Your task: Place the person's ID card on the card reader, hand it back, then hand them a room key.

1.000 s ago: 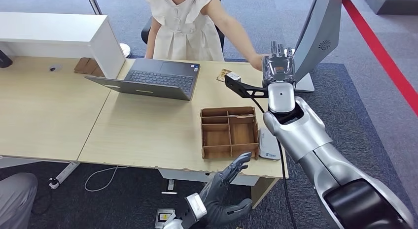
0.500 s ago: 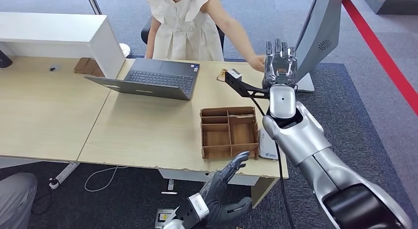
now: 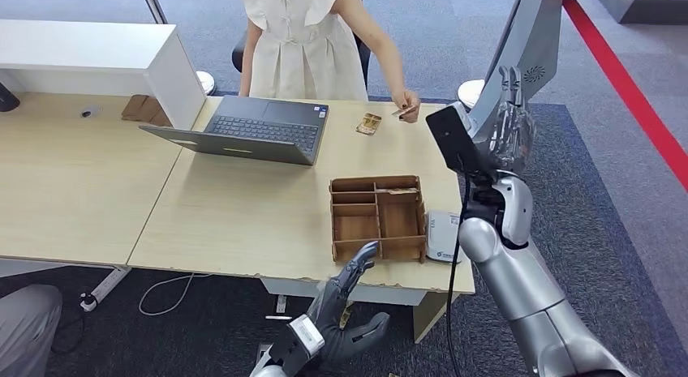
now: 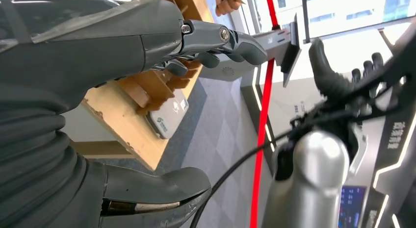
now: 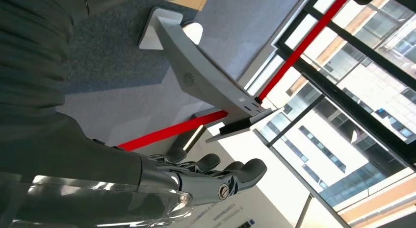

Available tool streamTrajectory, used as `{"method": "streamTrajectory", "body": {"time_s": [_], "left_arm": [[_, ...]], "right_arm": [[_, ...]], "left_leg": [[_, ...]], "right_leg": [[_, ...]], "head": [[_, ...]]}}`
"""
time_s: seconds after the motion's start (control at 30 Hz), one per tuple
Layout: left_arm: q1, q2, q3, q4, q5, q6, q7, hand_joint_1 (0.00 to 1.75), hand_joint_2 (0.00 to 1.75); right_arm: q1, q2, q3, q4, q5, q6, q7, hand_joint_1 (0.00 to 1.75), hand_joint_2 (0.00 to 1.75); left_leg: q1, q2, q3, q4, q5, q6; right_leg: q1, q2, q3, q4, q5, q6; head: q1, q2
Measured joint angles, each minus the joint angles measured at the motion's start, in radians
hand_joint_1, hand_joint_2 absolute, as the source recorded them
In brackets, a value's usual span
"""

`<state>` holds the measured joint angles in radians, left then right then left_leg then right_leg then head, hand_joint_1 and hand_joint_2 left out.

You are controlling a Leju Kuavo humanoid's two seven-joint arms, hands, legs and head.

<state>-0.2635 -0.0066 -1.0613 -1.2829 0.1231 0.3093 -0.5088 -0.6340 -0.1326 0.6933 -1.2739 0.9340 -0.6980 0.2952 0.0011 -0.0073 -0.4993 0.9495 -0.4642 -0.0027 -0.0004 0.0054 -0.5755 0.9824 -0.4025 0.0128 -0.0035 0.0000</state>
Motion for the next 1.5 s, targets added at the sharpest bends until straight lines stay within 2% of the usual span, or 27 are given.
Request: {"method": "streamTrajectory", "body": {"time_s": [0.1, 0.17, 0.33, 0.4, 0.5, 0.57, 0.7, 0.8, 0.97, 1.17, 1.5], "left_arm": [[0.021, 0.013, 0.018, -0.022, -0.001, 0.032, 0.005, 0.0, 1.75], [0.033, 0.021, 0.029, -0.036, 0.0, 0.047, 0.006, 0.0, 1.75], [0.058, 0.036, 0.051, -0.065, 0.003, 0.09, 0.006, 0.0, 1.75], [0.067, 0.042, 0.059, -0.076, 0.003, 0.097, 0.007, 0.0, 1.75], [0.076, 0.046, 0.067, -0.088, 0.004, 0.101, 0.012, 0.0, 1.75], [0.08, 0.049, 0.071, -0.094, 0.006, 0.098, 0.017, 0.0, 1.75], [0.084, 0.05, 0.076, -0.097, 0.012, 0.088, 0.017, 0.0, 1.75], [0.085, 0.05, 0.077, -0.097, 0.015, 0.087, 0.016, 0.0, 1.75], [0.086, 0.05, 0.077, -0.097, 0.015, 0.096, 0.015, 0.0, 1.75], [0.085, 0.05, 0.077, -0.097, 0.016, 0.084, 0.004, 0.0, 1.75], [0.083, 0.049, 0.076, -0.094, 0.027, 0.061, -0.018, 0.0, 1.75]], "right_arm": [[0.118, -0.014, -0.055, -0.091, -0.002, -0.003, -0.1, 0.0, 1.75], [0.186, -0.018, -0.095, -0.137, -0.006, -0.003, -0.135, 0.0, 1.75], [0.309, -0.021, -0.17, -0.166, -0.195, -0.003, -0.289, 0.0, 1.75], [0.352, -0.015, -0.192, -0.166, -0.202, -0.003, -0.34, 0.0, 1.75], [0.397, -0.005, -0.217, -0.166, -0.169, -0.003, -0.368, 0.0, 1.75], [0.42, 0.003, -0.231, -0.169, -0.069, -0.003, -0.363, 0.0, 1.75], [0.459, 0.015, -0.255, -0.216, 0.335, -0.003, -0.285, 0.0, 1.75], [0.465, 0.018, -0.26, -0.26, 0.468, -0.003, -0.231, 0.0, 1.75], [0.442, 0.01, -0.249, -0.304, 0.565, -0.003, -0.104, 0.0, 1.75], [0.326, -0.013, -0.173, -0.279, 0.586, -0.001, -0.004, 0.0, 1.75], [0.155, -0.01, 0.012, -0.054, 0.505, 0.047, -0.024, 0.0, 1.75]], "left_leg": [[0.0, 0.0, 0.0, 0.0, 0.0, 0.0], [0.0, 0.0, -0.001, 0.0, 0.0, 0.0], [0.0, 0.0, -0.001, 0.0, 0.0, 0.0], [0.0, 0.0, -0.001, 0.0, 0.0, 0.0], [0.0, 0.0, -0.001, 0.0, 0.0, 0.0], [0.0, 0.0, -0.001, 0.0, 0.0, 0.0], [0.0, 0.0, -0.001, 0.0, 0.0, 0.0], [0.0, 0.0, -0.001, 0.0, 0.0, 0.0], [0.0, 0.0, -0.001, 0.0, 0.0, 0.0], [0.0, 0.0, -0.001, 0.0, 0.0, 0.0], [0.0, 0.0, -0.001, 0.0, 0.001, 0.0]], "right_leg": [[0.0, 0.0, 0.0, 0.0, 0.0, 0.0], [0.0, 0.0, 0.0, 0.0, 0.0, 0.0], [0.0, 0.0, 0.0, 0.0, 0.0, 0.0], [0.0, 0.0, 0.0, 0.0, 0.0, 0.0], [0.0, 0.0, 0.0, 0.0, 0.0, 0.0], [0.0, 0.0, 0.0, 0.0, 0.0, 0.0], [0.0, 0.0, 0.0, 0.0, 0.0, 0.0], [0.0, 0.0, 0.0, 0.0, 0.0, 0.0], [0.0, 0.0, 0.0, 0.0, 0.0, 0.0], [0.0, 0.0, 0.0, 0.0, 0.0, 0.0], [0.0, 0.0, 0.0, 0.001, 0.0, 0.0]], "head": [[0.0, 0.0], [0.0, 0.0], [0.0, 0.0], [0.0, 0.0], [0.0, 0.0], [0.0, 0.0], [0.0, 0.0], [0.0, 0.0], [0.0, 0.0], [0.0, 0.0], [0.0, 0.0]]}}
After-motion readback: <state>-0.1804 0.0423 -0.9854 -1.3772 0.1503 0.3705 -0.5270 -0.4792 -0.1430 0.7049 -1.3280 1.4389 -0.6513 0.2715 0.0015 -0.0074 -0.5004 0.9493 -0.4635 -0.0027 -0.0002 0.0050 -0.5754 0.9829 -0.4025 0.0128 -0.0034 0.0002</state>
